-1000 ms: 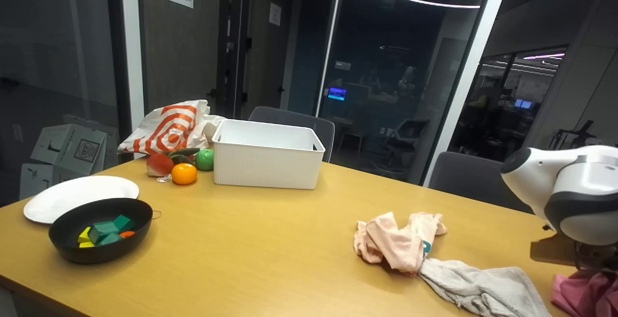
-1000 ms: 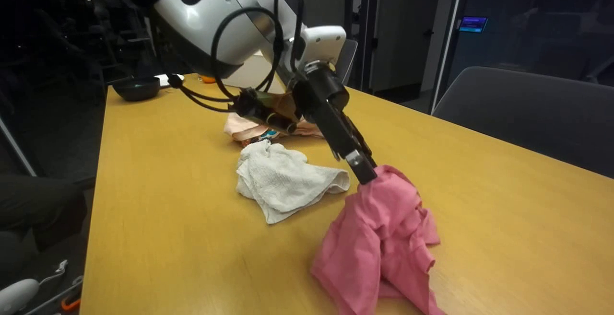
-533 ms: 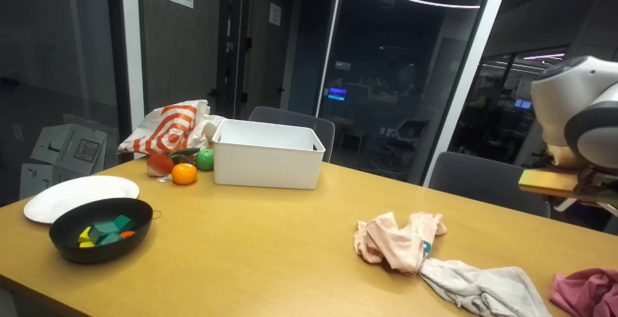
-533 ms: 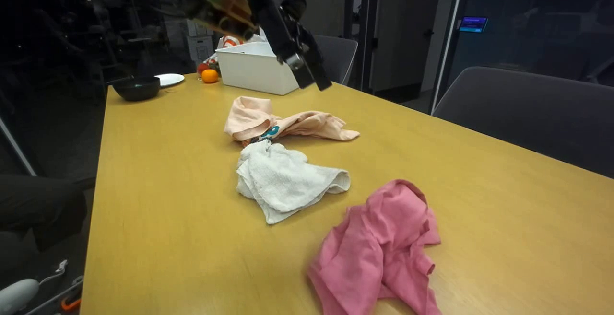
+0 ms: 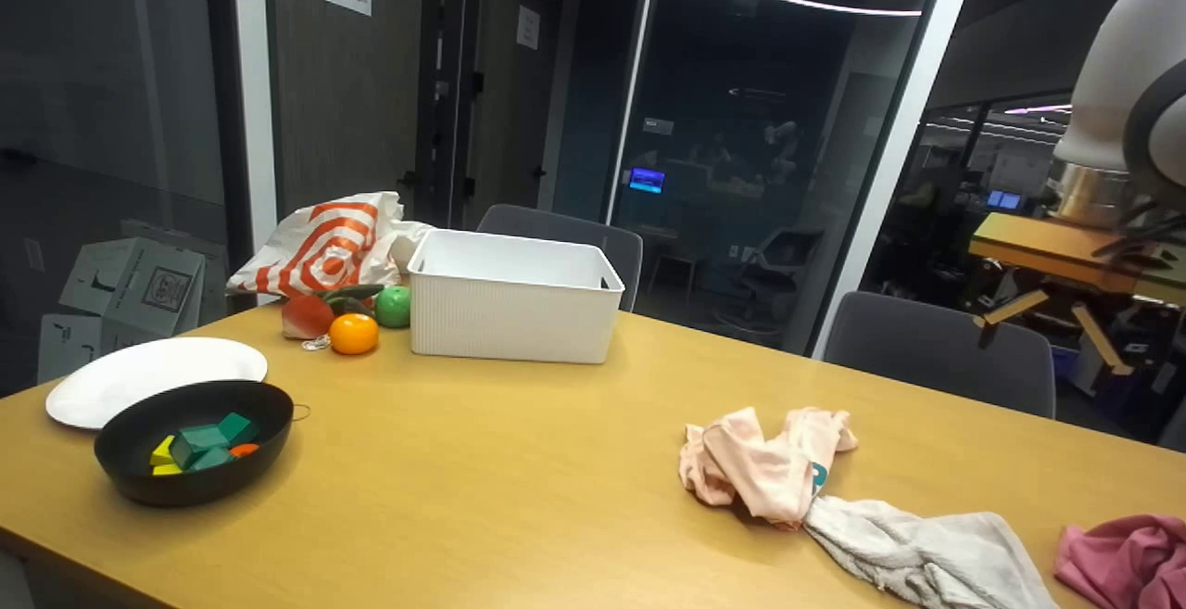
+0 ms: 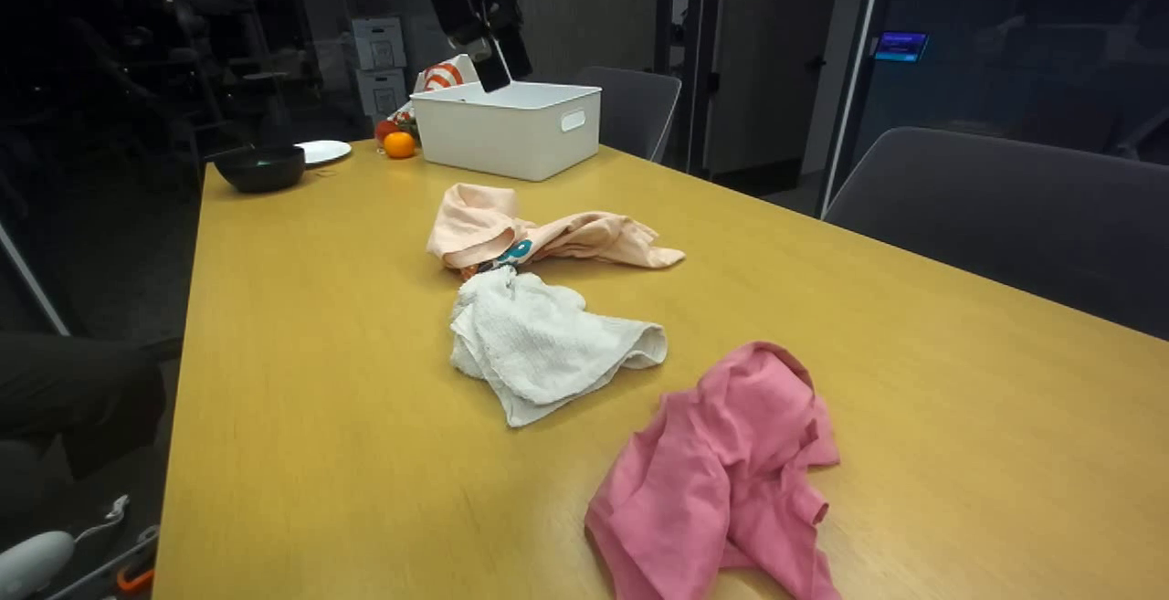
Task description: Move the peach shirt to the left and the pink shirt to the right
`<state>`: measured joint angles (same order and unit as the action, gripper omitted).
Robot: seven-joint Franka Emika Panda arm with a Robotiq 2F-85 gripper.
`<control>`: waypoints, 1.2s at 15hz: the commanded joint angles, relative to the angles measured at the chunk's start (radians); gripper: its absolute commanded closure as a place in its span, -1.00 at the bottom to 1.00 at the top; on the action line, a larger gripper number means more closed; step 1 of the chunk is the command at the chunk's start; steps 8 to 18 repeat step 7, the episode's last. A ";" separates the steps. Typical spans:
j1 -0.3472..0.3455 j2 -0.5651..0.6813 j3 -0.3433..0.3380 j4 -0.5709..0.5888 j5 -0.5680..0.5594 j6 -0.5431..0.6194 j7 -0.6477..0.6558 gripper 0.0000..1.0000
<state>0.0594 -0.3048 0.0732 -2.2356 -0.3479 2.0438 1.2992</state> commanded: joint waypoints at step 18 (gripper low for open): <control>-0.026 0.000 0.028 -0.002 0.082 0.065 -0.098 -1.00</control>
